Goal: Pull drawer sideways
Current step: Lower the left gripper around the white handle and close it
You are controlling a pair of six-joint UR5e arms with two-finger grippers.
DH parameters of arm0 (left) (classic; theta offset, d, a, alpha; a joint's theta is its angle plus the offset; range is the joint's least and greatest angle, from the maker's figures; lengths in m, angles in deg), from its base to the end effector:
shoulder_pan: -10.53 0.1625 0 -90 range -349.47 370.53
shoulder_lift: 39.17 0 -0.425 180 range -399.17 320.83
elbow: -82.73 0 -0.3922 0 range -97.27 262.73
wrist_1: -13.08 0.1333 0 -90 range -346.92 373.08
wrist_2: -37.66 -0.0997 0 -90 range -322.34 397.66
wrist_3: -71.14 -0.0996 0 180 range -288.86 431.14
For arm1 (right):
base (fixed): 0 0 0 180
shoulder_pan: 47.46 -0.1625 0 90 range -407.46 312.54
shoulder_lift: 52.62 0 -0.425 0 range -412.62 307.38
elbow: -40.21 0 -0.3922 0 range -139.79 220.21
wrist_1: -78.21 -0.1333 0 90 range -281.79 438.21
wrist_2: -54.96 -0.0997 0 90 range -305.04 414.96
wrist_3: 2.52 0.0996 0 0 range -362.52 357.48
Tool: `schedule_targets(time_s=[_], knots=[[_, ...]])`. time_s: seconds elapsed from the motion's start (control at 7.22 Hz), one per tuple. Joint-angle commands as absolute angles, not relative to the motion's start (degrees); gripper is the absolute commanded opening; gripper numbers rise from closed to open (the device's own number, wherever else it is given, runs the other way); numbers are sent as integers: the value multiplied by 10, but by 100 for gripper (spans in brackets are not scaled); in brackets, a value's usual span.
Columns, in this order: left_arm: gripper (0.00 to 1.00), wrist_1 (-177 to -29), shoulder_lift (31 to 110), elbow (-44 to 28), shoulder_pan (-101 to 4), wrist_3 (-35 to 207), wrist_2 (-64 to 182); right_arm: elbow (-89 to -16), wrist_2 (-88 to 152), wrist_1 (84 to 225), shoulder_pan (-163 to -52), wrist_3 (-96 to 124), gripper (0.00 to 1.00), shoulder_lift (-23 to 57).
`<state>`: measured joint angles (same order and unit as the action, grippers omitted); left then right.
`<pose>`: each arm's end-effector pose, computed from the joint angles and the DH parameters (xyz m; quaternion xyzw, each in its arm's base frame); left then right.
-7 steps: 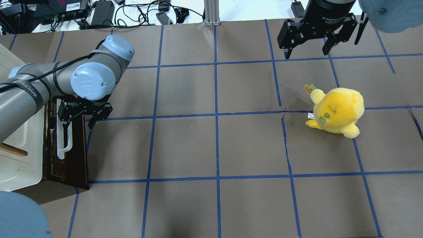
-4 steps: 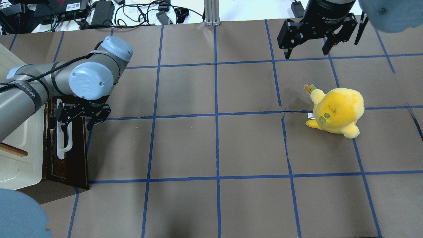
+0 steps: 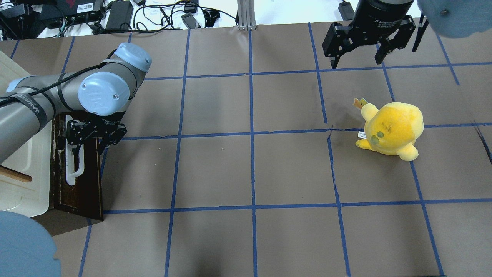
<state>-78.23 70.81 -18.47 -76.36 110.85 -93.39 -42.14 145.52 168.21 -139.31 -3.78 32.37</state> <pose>-0.0393 -0.5274 0.2420 -0.2369 0.8729 0.1430 0.4019 0.1495 -0.5285 0.5090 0.0270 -0.9994 0.0231 0.0048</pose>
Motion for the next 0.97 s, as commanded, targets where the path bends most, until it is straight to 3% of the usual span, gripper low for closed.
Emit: schedule_targets(time_s=[0.0,0.83], knots=[[60,-782,708,-185,-763,1103,-936,-421,1455,1682,-1393,-37,100,324],[46,-782,700,-184,-763,1089,-938,-421,1455,1682,-1393,-37,100,324]])
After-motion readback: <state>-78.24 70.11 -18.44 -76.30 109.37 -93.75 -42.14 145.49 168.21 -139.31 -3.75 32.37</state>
